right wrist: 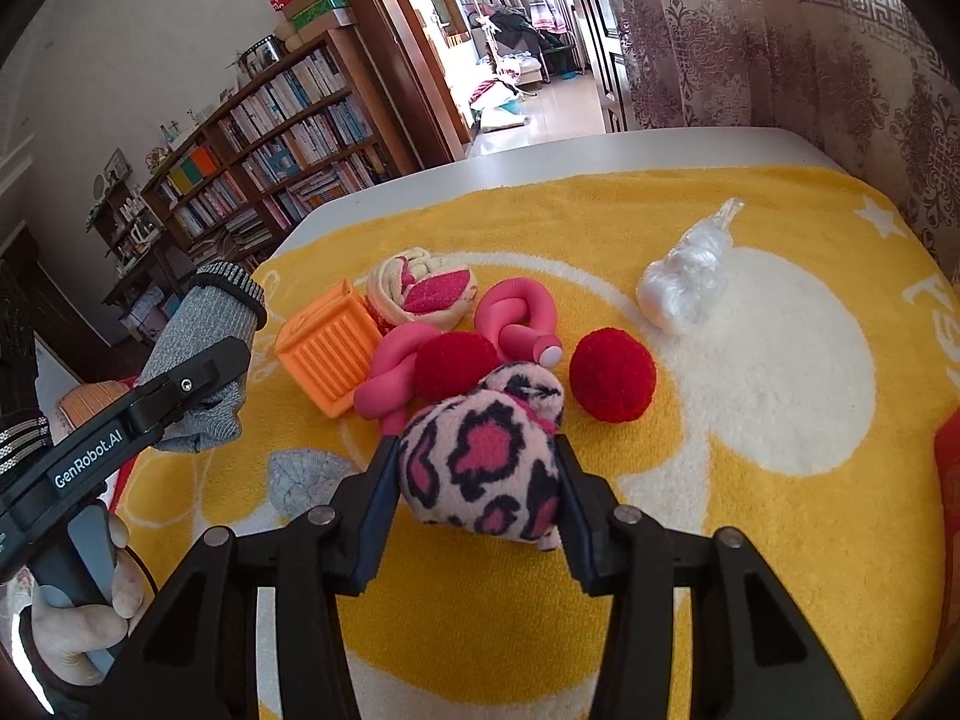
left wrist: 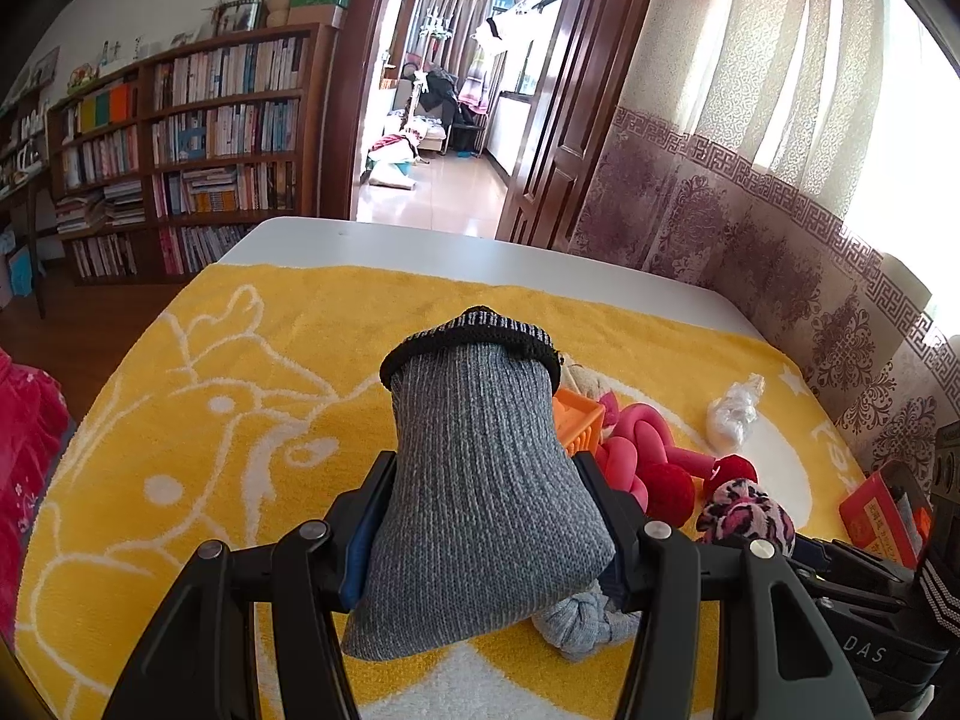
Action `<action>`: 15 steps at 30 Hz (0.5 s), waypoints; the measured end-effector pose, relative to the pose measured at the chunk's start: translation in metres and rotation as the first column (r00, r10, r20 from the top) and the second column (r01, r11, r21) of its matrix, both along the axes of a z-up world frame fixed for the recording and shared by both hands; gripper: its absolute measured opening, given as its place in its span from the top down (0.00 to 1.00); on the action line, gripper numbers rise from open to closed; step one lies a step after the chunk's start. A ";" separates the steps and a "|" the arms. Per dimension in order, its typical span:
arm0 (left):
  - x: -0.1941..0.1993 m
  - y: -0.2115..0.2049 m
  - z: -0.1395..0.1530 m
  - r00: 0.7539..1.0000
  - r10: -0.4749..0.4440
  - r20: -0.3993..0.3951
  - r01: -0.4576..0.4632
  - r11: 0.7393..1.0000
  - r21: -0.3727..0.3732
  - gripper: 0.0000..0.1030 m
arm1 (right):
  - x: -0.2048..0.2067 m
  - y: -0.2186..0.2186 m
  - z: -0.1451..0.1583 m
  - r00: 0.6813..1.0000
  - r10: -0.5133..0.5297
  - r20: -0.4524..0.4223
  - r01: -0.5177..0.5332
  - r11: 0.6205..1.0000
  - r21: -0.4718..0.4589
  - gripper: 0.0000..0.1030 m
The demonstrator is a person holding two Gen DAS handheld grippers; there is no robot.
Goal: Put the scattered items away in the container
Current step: 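Grasp the second pink leopard plush with the right gripper while the left gripper holds the sock, then carry the grey sock and leopard plush over to the red box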
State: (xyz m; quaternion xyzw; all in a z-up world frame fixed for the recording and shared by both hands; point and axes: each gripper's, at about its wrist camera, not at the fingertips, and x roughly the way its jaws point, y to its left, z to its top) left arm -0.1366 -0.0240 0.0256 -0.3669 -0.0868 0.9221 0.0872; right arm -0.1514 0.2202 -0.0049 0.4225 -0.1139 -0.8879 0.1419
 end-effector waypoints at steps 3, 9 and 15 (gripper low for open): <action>0.001 0.003 -0.001 1.000 -0.008 -0.001 0.008 1.000 -0.008 0.43 | 0.010 0.009 0.007 1.000 -0.022 -0.013 0.021 1.000 -0.019 0.50; 0.001 0.012 -0.002 1.000 -0.025 -0.001 0.025 0.999 -0.024 0.43 | 0.030 0.035 0.020 0.996 -0.076 -0.037 0.074 0.996 -0.055 0.50; 0.005 0.024 -0.002 0.999 -0.054 -0.009 0.053 0.998 -0.045 0.43 | 0.053 0.063 0.034 0.987 -0.147 -0.066 0.142 0.987 -0.079 0.50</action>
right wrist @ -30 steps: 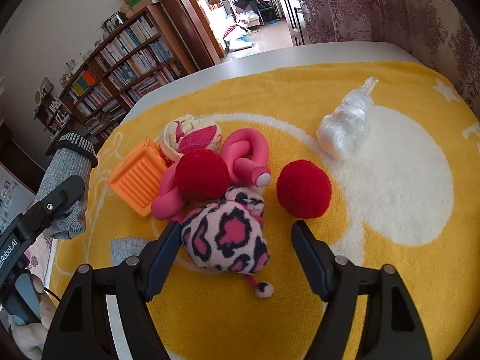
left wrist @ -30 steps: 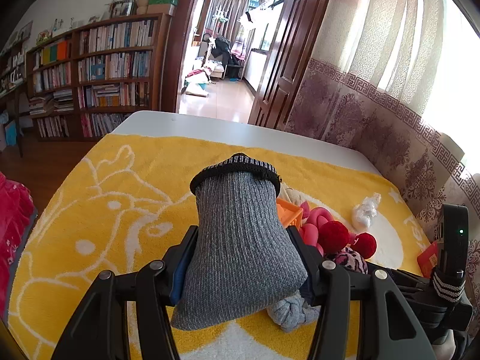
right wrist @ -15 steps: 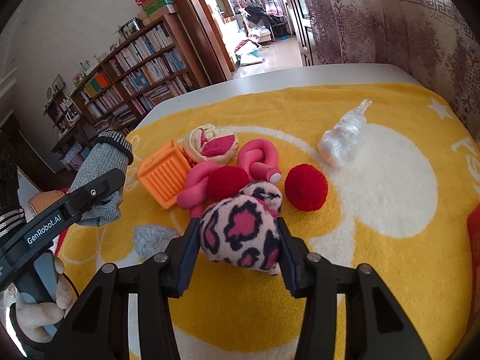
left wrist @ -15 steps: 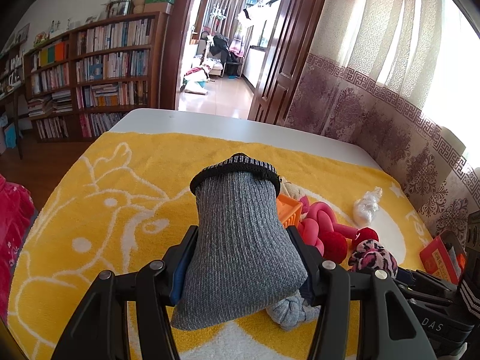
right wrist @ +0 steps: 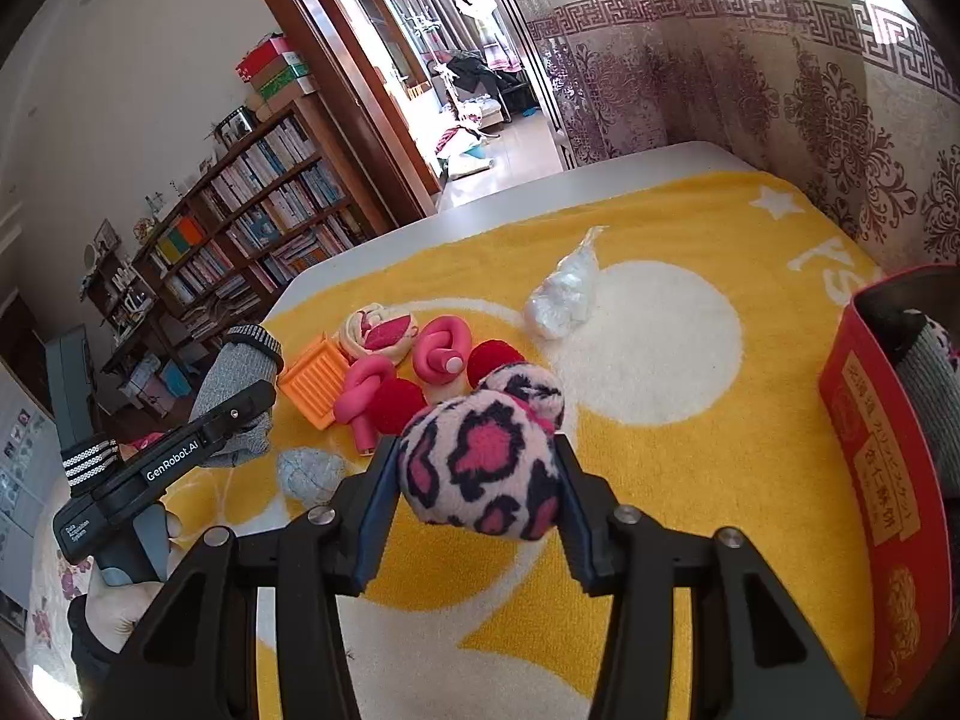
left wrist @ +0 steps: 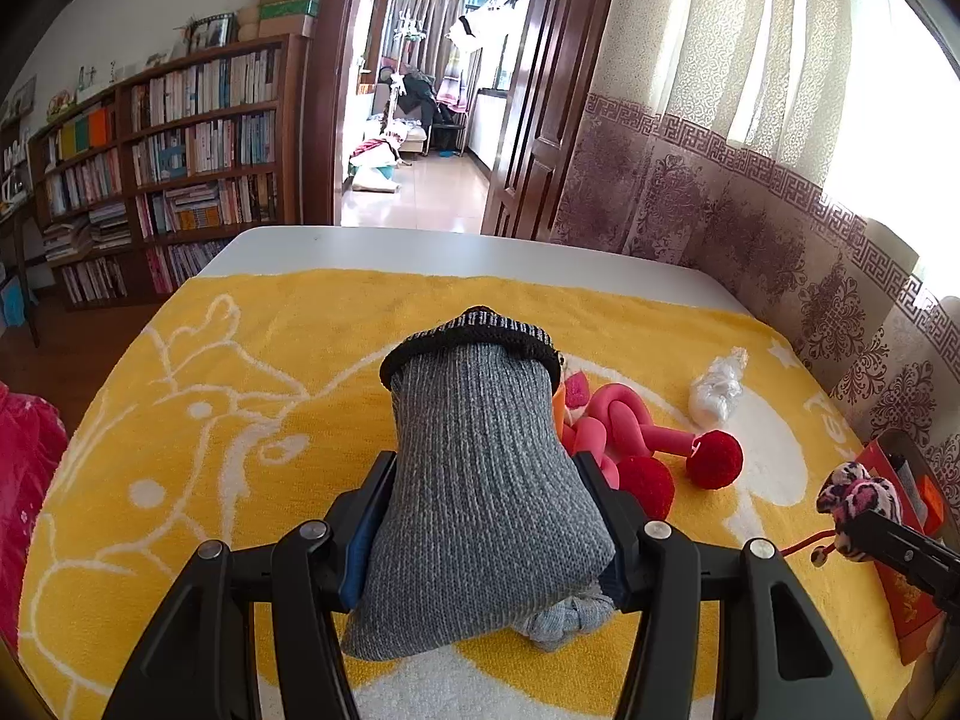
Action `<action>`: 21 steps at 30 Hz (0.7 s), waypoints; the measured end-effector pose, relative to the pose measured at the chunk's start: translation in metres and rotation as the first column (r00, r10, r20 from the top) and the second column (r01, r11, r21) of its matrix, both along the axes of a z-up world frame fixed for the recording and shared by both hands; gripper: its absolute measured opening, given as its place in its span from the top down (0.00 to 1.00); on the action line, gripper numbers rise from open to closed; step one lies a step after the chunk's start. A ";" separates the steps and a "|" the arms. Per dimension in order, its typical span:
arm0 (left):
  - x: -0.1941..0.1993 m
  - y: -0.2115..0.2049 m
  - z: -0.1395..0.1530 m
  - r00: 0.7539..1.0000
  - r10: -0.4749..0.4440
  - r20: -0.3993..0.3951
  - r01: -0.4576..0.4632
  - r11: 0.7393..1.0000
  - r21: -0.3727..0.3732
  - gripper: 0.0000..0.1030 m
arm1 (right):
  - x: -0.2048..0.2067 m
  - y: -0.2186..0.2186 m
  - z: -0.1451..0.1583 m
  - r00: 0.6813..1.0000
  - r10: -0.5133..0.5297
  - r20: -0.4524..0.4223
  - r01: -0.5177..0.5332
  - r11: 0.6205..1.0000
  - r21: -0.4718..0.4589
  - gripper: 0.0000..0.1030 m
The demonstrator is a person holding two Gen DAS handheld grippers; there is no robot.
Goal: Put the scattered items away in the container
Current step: 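Carry the grey sock and leopard plush over to the red box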
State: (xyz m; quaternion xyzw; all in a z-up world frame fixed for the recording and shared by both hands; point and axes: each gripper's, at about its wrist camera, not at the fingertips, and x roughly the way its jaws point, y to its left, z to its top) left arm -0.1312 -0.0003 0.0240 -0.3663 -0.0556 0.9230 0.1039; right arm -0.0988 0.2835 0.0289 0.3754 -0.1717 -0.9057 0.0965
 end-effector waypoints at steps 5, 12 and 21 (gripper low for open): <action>0.003 0.008 0.002 1.000 -0.023 -0.005 0.023 1.000 -0.010 0.43 | 0.025 0.035 0.016 0.996 -0.077 -0.051 0.076 0.997 -0.005 0.50; 0.011 0.022 0.010 0.998 -0.050 -0.025 0.050 0.999 -0.016 0.43 | 0.073 0.097 0.043 0.968 -0.218 -0.125 0.219 0.976 -0.003 0.50; 0.027 0.059 0.016 0.990 -0.133 -0.039 0.133 0.991 -0.021 0.43 | 0.131 0.151 0.062 0.920 -0.350 -0.176 0.359 0.933 0.020 0.49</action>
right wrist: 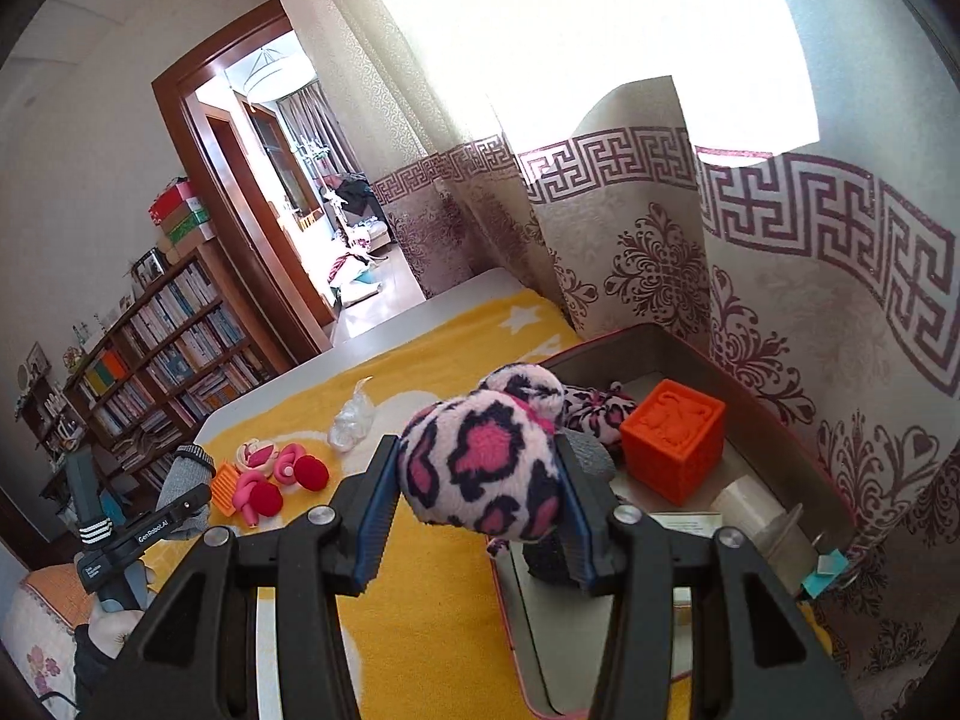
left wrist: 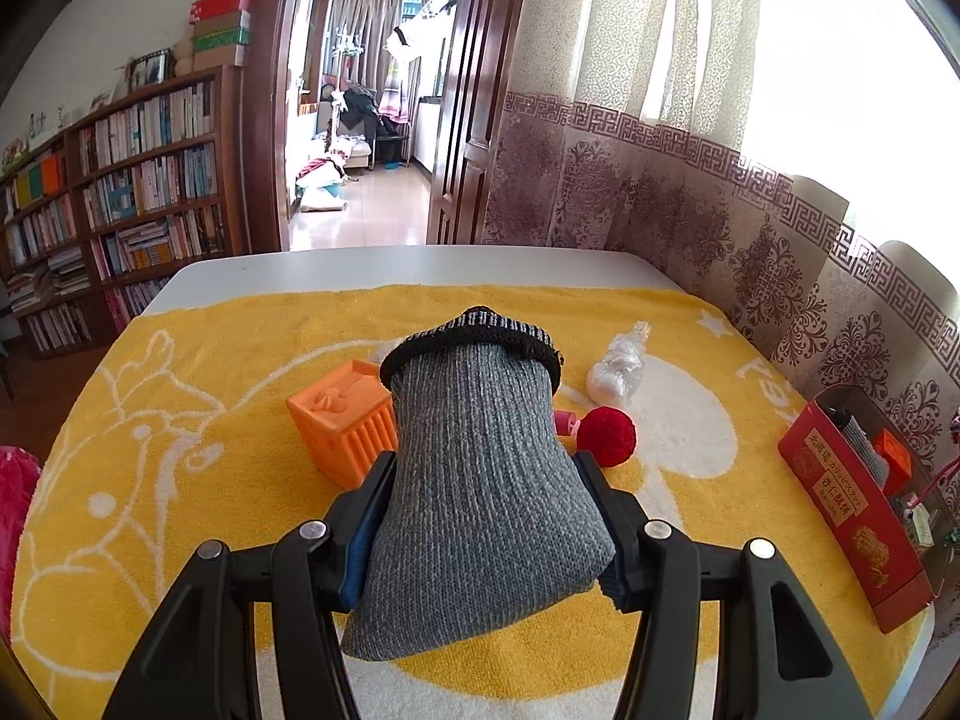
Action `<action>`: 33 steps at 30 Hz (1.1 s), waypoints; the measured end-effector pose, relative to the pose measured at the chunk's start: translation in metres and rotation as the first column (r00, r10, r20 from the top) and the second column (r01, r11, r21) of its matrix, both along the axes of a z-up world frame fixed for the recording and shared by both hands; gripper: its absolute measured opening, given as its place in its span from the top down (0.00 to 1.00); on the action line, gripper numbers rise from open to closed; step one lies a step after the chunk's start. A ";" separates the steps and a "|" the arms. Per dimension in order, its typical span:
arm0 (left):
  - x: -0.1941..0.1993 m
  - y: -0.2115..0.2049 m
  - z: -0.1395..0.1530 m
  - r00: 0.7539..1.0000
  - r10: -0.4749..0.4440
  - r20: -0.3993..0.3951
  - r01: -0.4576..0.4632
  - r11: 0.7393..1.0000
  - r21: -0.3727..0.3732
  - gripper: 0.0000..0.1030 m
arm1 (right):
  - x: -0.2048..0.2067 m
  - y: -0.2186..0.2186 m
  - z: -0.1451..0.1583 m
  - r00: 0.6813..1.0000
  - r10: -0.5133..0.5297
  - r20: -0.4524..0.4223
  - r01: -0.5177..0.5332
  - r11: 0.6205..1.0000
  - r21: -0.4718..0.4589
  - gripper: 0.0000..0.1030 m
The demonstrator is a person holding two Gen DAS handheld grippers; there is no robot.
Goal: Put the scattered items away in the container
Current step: 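Carry the grey sock and leopard plush over to the red box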
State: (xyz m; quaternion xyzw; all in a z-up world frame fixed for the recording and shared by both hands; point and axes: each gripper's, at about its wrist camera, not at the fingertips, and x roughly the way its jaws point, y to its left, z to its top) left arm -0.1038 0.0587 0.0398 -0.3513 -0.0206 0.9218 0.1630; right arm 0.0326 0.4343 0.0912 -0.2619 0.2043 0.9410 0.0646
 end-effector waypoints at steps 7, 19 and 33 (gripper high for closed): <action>0.012 0.025 0.002 0.999 -0.053 0.003 0.053 0.998 0.016 0.43 | 0.020 0.012 -0.006 1.000 -0.007 0.019 0.007 1.000 -0.006 0.49; 0.029 0.057 0.009 0.992 -0.129 0.000 0.129 0.991 0.034 0.43 | 0.024 0.010 -0.045 0.987 0.063 0.146 -0.055 0.997 -0.056 0.43; 0.039 0.097 0.015 0.976 -0.217 0.004 0.216 0.976 0.030 0.43 | 0.032 0.017 -0.032 0.997 0.052 0.052 -0.047 0.996 -0.081 0.24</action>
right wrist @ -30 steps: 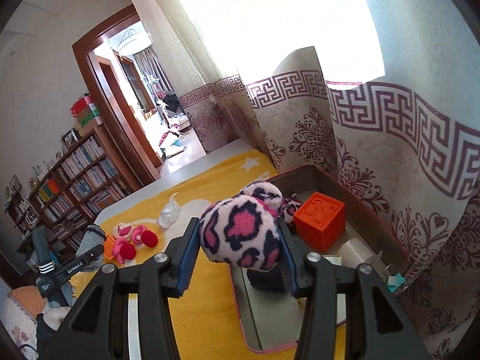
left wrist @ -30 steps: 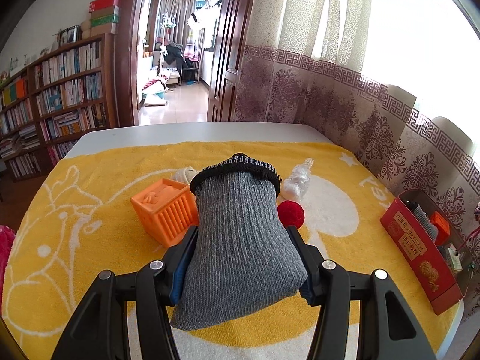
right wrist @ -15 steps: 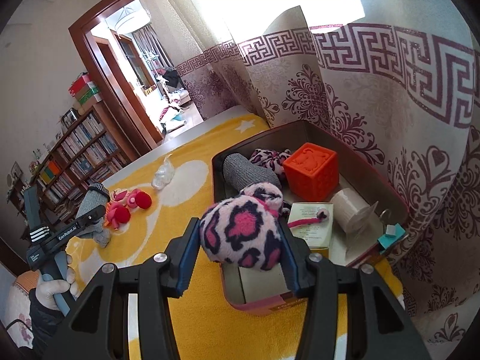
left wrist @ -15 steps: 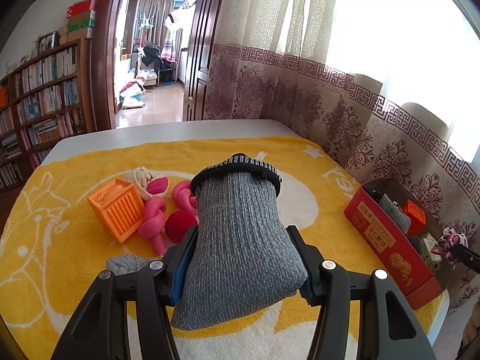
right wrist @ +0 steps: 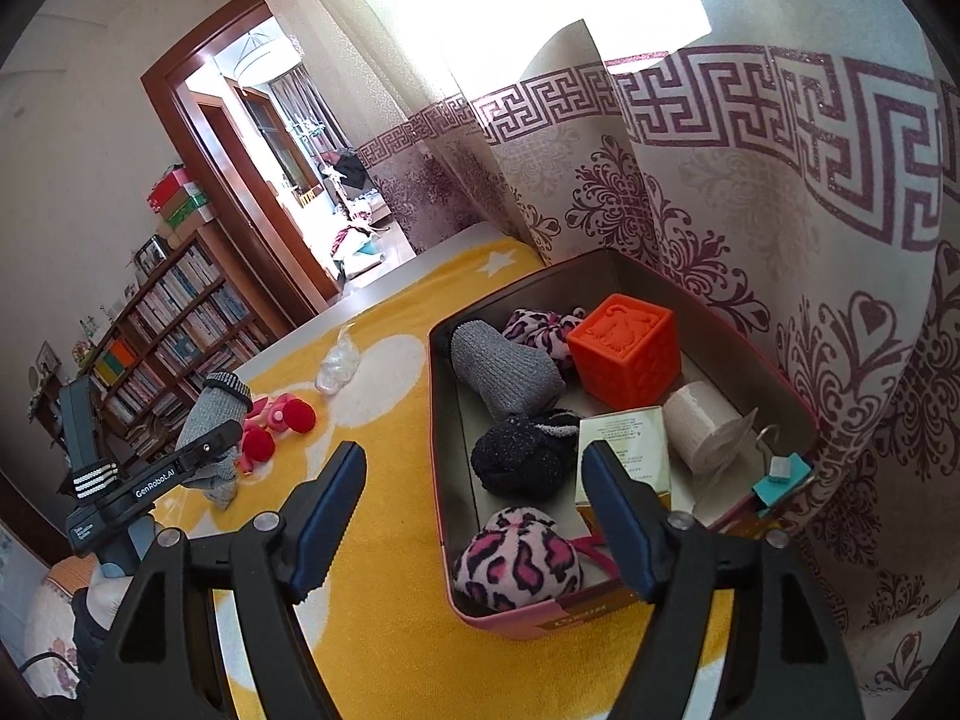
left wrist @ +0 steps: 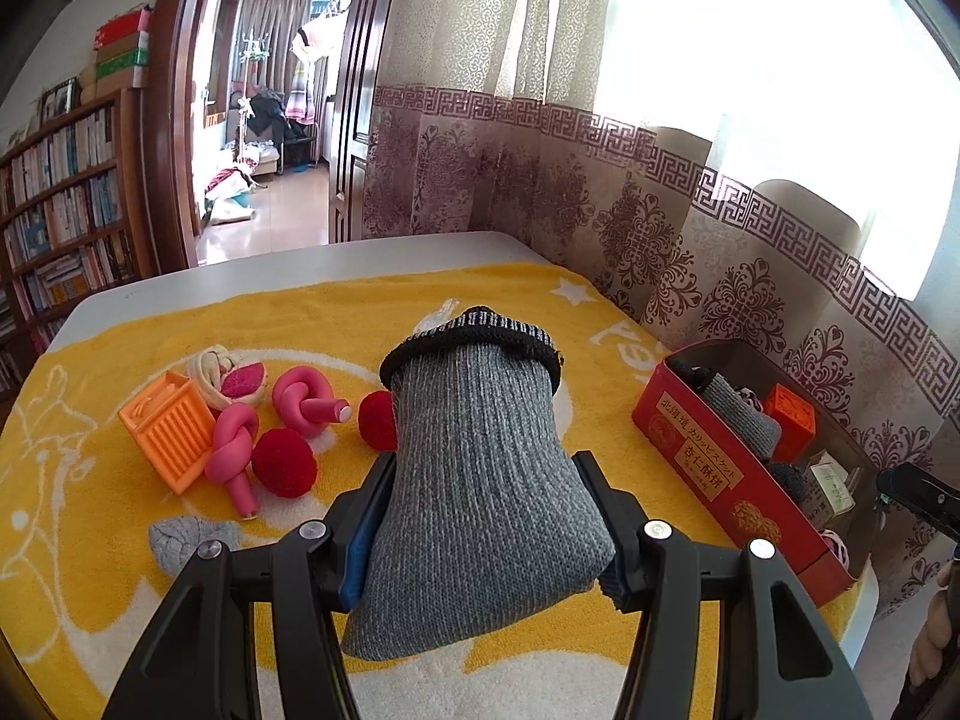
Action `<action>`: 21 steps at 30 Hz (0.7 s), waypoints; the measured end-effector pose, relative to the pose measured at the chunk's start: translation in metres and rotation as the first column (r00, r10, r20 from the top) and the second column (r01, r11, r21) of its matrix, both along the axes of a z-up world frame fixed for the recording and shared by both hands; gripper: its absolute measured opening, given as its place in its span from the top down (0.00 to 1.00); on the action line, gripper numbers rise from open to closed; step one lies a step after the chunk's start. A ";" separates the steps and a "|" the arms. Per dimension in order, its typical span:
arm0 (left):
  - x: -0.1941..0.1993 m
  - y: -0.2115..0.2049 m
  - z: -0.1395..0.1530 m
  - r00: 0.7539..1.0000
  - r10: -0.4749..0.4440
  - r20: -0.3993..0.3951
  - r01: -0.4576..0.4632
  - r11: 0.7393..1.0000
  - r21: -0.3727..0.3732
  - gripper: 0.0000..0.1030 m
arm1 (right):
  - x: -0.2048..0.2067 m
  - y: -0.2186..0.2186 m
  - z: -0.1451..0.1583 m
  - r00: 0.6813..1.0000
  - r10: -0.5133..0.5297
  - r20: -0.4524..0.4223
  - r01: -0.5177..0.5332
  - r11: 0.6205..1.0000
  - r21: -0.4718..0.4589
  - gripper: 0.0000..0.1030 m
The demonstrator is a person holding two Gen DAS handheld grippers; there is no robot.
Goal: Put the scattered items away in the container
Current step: 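Carry the grey sock and leopard plush over to the red box, then open the right gripper to drop the plush while the left gripper releases the sock into the box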
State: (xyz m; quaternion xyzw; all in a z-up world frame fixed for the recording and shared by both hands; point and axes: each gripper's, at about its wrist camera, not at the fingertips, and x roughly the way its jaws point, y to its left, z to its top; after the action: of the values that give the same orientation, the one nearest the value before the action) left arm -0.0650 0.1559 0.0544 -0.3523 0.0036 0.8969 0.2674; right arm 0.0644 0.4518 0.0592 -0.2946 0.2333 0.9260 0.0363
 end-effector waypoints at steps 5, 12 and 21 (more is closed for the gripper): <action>0.008 0.035 0.007 0.997 -0.077 -0.009 0.077 0.997 -0.003 0.43 | -0.001 0.004 0.017 0.998 -0.003 -0.068 0.003 1.000 -0.006 0.24; 0.027 0.099 0.012 0.974 -0.228 -0.001 0.228 0.974 -0.009 0.43 | 0.002 0.012 0.041 0.986 -0.010 -0.166 0.009 1.000 -0.006 0.24; 0.047 0.177 0.019 0.918 -0.396 0.016 0.396 0.918 0.021 0.43 | 0.015 0.034 0.052 0.971 -0.059 -0.231 0.053 0.998 -0.032 0.24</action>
State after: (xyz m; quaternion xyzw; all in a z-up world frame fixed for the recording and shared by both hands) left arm -0.0177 0.3329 0.0731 -0.3508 0.0644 0.8208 0.4462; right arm 0.0792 0.4858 0.1109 -0.1784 0.2558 0.9496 0.0311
